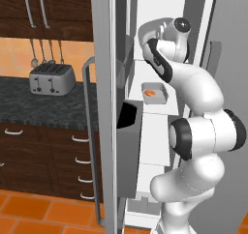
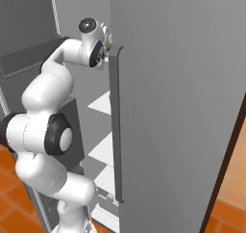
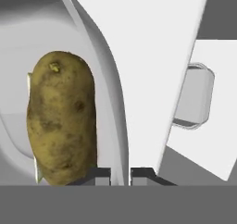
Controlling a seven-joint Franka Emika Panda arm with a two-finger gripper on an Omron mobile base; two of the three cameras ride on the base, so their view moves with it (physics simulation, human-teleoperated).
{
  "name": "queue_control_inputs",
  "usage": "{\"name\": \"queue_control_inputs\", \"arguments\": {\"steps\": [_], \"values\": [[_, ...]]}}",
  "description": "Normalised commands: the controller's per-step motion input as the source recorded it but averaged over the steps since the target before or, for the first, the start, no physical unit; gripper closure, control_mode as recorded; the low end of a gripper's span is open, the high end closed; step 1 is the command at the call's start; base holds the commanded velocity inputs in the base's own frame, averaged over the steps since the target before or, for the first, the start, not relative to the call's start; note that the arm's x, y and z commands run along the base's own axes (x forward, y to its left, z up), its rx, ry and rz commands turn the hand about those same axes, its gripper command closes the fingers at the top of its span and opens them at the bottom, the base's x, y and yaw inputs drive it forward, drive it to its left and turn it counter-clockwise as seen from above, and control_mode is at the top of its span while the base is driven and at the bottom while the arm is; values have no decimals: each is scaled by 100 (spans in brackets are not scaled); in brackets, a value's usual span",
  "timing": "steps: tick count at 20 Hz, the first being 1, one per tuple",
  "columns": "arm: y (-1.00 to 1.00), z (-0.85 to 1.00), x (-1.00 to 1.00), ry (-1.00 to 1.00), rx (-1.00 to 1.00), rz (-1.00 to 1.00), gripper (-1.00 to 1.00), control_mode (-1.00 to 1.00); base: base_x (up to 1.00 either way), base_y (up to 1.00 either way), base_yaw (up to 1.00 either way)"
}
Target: Take the meat container that has the shrimp and place it on the second highest rack of the freezer. Then take the vegetable container that has the lemon wedge and potato and place it on the highest rack of the freezer.
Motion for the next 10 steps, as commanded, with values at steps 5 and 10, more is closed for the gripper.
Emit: {"name": "queue_control_inputs", "arguments": {"steps": [5, 10], "values": [[0, 0, 30, 0, 0, 0, 100, -100, 0, 0, 0], [0, 0, 1, -1, 0, 0, 100, -100, 0, 0, 0]]}}
